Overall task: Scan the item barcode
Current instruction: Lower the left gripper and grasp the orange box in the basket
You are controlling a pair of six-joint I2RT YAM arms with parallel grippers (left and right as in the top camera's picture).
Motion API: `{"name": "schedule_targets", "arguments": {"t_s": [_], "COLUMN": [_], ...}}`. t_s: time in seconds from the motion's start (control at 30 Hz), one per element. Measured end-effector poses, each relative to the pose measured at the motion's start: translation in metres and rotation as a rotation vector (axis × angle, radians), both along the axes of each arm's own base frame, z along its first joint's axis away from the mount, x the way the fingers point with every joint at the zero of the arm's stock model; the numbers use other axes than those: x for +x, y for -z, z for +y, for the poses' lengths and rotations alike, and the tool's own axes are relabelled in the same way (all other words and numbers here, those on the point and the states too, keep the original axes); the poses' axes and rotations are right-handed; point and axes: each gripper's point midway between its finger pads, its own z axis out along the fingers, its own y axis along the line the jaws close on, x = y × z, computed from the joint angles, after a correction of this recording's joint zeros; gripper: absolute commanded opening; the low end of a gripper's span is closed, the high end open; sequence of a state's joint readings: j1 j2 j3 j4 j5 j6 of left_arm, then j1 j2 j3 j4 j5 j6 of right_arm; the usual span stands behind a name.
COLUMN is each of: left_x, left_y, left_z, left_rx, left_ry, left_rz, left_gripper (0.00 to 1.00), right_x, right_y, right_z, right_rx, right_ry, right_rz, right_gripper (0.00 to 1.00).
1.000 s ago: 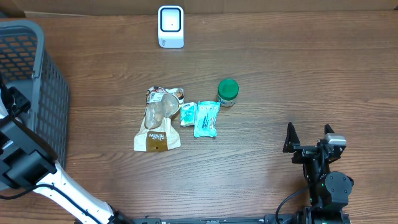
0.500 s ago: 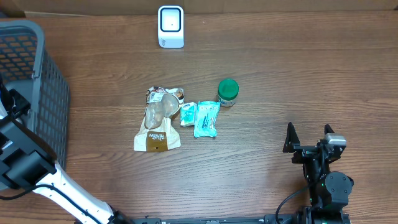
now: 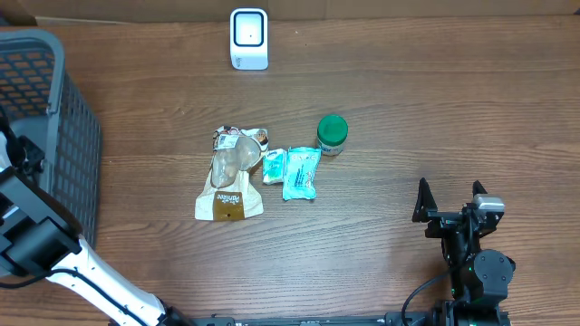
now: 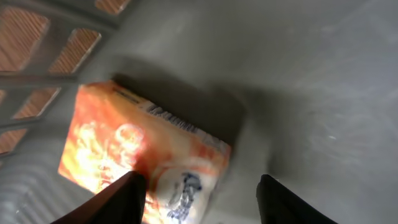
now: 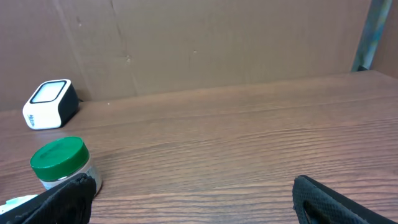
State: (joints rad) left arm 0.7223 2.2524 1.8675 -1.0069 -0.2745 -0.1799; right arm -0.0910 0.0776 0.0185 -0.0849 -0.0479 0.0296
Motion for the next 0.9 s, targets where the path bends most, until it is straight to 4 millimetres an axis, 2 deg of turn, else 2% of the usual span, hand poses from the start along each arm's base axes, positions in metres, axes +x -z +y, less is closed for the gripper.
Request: {"name": "schedule_targets", "arguments": {"t_s": [0.13, 0.23, 0.3, 0.37, 0.4, 0.77, 0.87, 0.9], "left_x": [-0.001, 0.000, 0.000, -0.002, -0.002, -0.008, -0.007, -0.005], "left_y": [0.007, 0.008, 0.009, 0.009, 0.009, 0.004, -0.003, -0.012], "left_z": [0.005, 0.008, 0.010, 0.012, 0.012, 0.005, -0.001, -0.003], "left_rx": [0.019, 0.037, 0.047, 0.059, 0.063, 0.040, 0.020, 0.020], "left_ry": [0.000, -0.001, 0.004, 0.008, 0.010, 0.012, 0.013, 0.010], "left_rz": [-0.002, -0.007, -0.003, 0.007, 0.006, 0.021, -0.001, -0.028], "left_gripper": [0.57, 0.49, 0.33, 0.08, 0.04, 0.04, 0.04, 0.04], "right_x": [0.000, 0.000, 0.000, 0.000, 0.000, 0.000, 0.000, 0.000], "right_y": [0.000, 0.000, 0.000, 0.000, 0.000, 0.000, 0.000, 0.000], "right_z": [0.000, 0.000, 0.000, 0.000, 0.000, 0.000, 0.000, 0.000], "right_rx": [0.000, 0.000, 0.000, 0.000, 0.000, 0.001, 0.000, 0.000], "right_ry": [0.000, 0.000, 0.000, 0.000, 0.000, 0.000, 0.000, 0.000], "right_rz": [0.000, 0.000, 0.000, 0.000, 0.000, 0.000, 0.000, 0.000], "right_gripper": [1.00, 1.00, 1.00, 1.00, 1.00, 1.00, 1.00, 1.00]}}
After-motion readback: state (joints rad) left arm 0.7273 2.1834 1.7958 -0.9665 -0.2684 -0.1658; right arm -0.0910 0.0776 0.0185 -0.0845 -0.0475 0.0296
